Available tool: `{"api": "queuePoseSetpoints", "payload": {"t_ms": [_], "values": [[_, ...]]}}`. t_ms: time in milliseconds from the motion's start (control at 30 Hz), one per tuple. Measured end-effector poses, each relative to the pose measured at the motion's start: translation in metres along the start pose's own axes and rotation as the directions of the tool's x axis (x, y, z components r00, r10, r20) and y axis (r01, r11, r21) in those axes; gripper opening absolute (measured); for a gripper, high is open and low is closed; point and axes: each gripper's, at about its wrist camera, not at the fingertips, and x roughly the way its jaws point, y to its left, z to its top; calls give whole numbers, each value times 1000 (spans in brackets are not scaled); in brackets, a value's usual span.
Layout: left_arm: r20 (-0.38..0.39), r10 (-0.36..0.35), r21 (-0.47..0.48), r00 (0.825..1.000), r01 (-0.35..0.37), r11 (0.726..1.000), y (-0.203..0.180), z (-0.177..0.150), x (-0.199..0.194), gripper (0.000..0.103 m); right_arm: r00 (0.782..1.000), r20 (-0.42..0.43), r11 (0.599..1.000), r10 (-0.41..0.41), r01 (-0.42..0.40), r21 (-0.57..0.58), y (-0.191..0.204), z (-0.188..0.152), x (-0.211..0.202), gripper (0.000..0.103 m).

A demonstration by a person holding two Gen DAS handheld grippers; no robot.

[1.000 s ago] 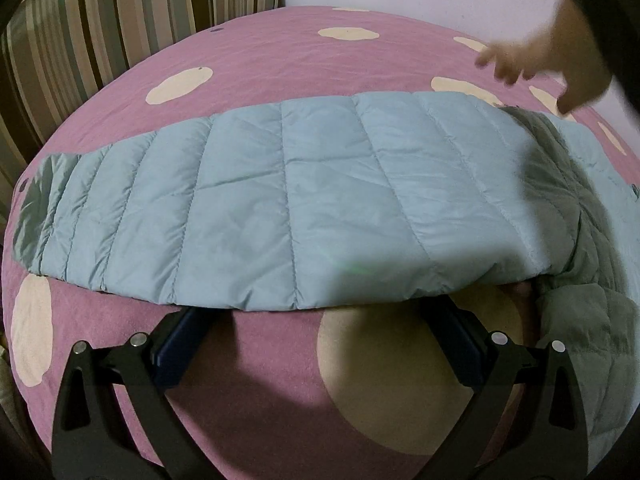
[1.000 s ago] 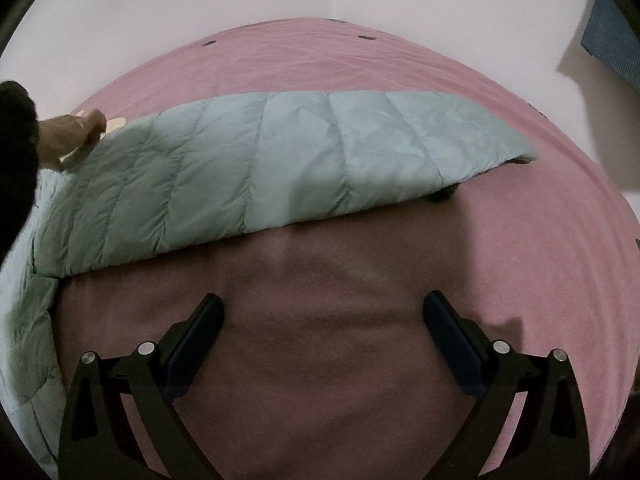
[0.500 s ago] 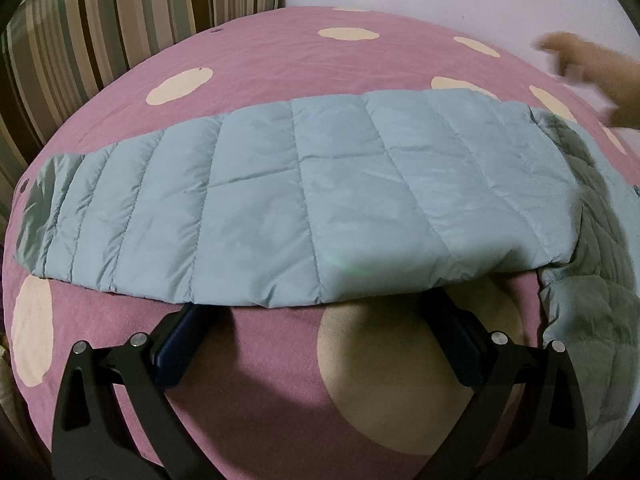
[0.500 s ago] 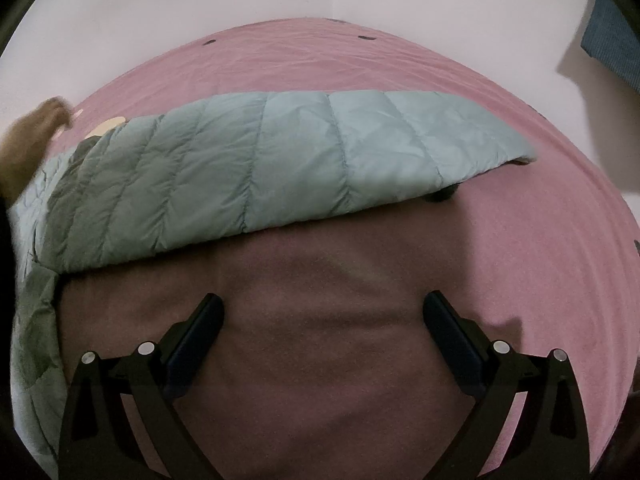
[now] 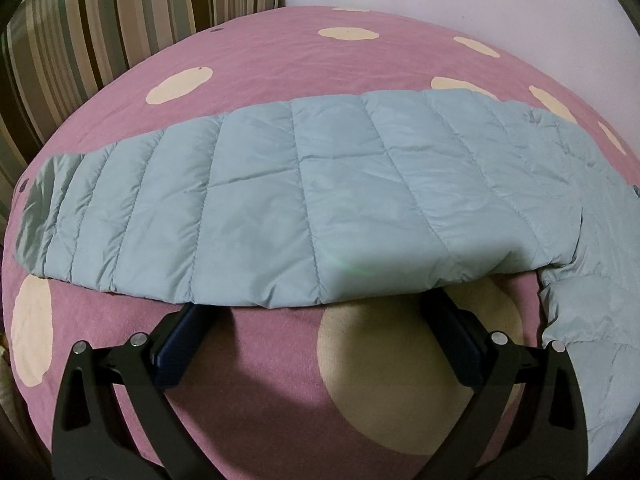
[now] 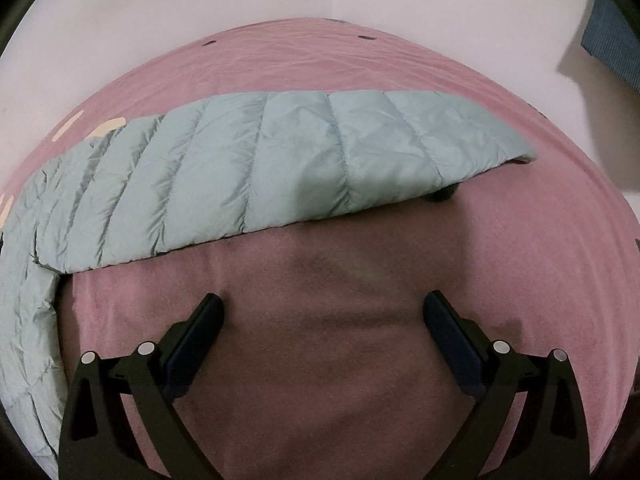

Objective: Fold large clothes

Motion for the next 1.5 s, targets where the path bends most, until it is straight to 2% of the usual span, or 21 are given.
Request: {"api": "queuePoseSetpoints", "payload": {"t_ms": [1500], "values": [[4, -7, -3, 1000, 7, 1000, 7, -1, 0, 101, 1000, 5, 1000, -12, 11, 21, 4, 1, 2, 99]]}}
